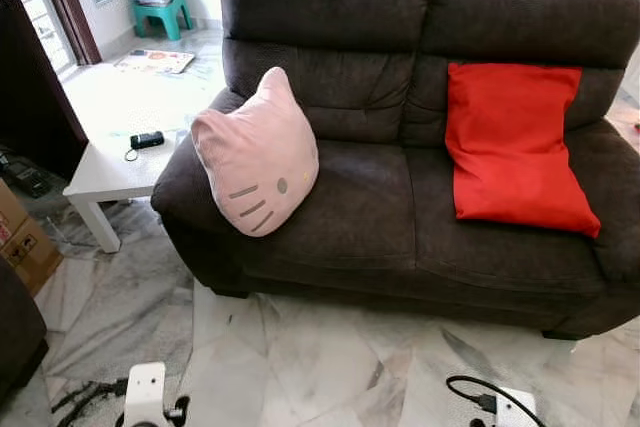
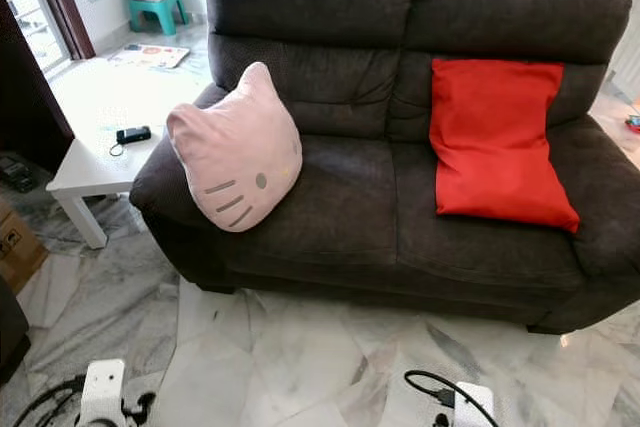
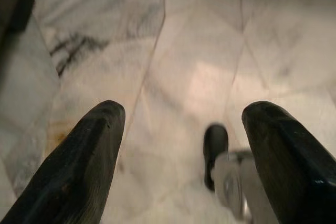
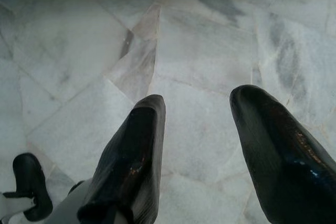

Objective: Move the pillow to the sofa from floor

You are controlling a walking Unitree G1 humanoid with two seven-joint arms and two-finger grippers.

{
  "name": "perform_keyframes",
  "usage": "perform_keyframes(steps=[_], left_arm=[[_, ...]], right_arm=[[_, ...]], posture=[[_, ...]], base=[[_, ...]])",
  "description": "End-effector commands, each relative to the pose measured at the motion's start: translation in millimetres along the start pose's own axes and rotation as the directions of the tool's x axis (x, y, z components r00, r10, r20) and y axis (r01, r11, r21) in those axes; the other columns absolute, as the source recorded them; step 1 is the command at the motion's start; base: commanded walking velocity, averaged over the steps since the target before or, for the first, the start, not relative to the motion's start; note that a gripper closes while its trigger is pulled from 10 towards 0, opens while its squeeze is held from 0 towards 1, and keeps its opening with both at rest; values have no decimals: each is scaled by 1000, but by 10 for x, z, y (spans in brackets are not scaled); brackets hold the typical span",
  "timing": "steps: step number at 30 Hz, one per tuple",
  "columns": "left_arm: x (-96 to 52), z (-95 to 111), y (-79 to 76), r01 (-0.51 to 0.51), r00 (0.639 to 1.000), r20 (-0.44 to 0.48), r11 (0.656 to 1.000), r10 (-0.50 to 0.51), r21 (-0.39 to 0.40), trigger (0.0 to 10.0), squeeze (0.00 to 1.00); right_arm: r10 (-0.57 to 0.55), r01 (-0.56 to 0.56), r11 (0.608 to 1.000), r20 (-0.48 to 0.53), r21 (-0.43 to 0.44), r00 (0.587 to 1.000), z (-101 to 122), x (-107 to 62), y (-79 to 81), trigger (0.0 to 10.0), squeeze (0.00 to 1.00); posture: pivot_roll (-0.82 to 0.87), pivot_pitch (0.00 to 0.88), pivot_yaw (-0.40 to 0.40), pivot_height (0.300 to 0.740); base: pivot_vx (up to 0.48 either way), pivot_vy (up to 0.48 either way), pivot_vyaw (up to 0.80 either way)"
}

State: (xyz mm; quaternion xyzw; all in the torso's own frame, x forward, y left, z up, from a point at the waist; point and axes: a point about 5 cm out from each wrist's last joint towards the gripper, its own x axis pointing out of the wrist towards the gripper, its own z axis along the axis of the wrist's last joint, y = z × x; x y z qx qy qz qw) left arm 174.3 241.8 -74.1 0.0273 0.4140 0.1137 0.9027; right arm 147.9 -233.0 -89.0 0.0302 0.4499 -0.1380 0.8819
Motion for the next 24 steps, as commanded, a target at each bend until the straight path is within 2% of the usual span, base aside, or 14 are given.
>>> perform_keyframes(steps=[1,7,8,15,20,24], left_arm=[[-16,-82,-9,8,999,-34,1000,-8,-7,10000,0],[-28,-141,4,29,998,-62,1000,-29,1,10000,0],[-30,-147,12,43,997,-69,998,-40,44,10000,0],[-51,-213,91,68,993,-108,984,-51,162,10000,0],[-77,-303,105,84,987,-148,980,-57,178,10000,0],[-83,-324,83,82,986,-153,987,-61,139,10000,0]], right_arm=[[1,-1,1000,-9,-2,1000,-13,-2,-14,10000,0],[32,-32,999,-6,-18,999,10,6,35,10000,0],[41,-41,999,-8,-6,999,12,7,52,10000,0],[68,-68,998,-43,-12,997,-43,1,98,10000,0],[72,-72,997,-53,4,996,-93,-12,110,10000,0],[83,-83,997,-64,4,994,-125,-19,119,10000,0]], posture=[[7,0,-53,740],[9,0,-49,740],[8,0,-47,740],[7,0,-43,740],[2,0,-38,740],[-1,0,-36,740]], base=[[0,0,0],[0,0,0],[0,0,0],[0,0,0],[0,0,0],[0,0,0]])
